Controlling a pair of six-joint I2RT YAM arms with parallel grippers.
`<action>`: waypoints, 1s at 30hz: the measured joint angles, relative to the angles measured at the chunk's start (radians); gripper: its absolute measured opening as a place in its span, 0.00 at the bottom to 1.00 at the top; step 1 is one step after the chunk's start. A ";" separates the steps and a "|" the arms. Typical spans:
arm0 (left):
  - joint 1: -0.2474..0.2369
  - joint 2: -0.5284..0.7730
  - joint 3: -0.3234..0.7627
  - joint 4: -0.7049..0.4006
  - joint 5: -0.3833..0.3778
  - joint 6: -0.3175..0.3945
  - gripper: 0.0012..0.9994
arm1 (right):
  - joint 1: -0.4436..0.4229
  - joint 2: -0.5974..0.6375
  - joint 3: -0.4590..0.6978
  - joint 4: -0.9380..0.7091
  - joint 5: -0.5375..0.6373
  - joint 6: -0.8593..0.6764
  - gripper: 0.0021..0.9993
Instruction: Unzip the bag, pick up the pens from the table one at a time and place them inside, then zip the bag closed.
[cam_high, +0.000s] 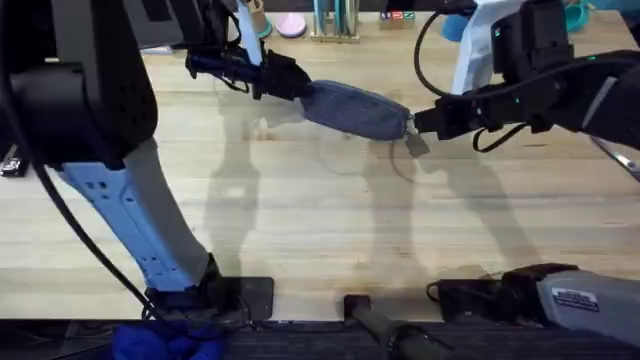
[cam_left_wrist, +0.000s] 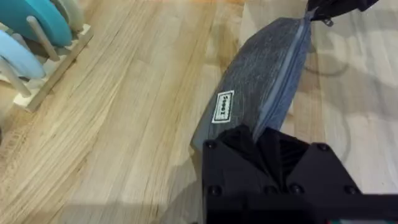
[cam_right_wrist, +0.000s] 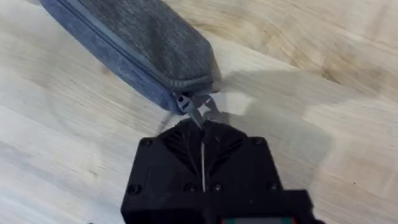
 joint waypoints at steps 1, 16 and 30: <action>0.000 0.000 0.000 0.000 0.000 0.000 0.04 | -0.001 0.000 -0.001 0.001 0.000 -0.001 0.03; 0.000 0.000 0.000 0.000 0.000 0.000 0.04 | -0.023 -0.043 -0.046 0.019 -0.004 -0.012 0.03; 0.000 0.000 0.000 -0.001 0.000 0.000 0.04 | -0.029 -0.085 -0.067 0.005 -0.008 -0.013 0.03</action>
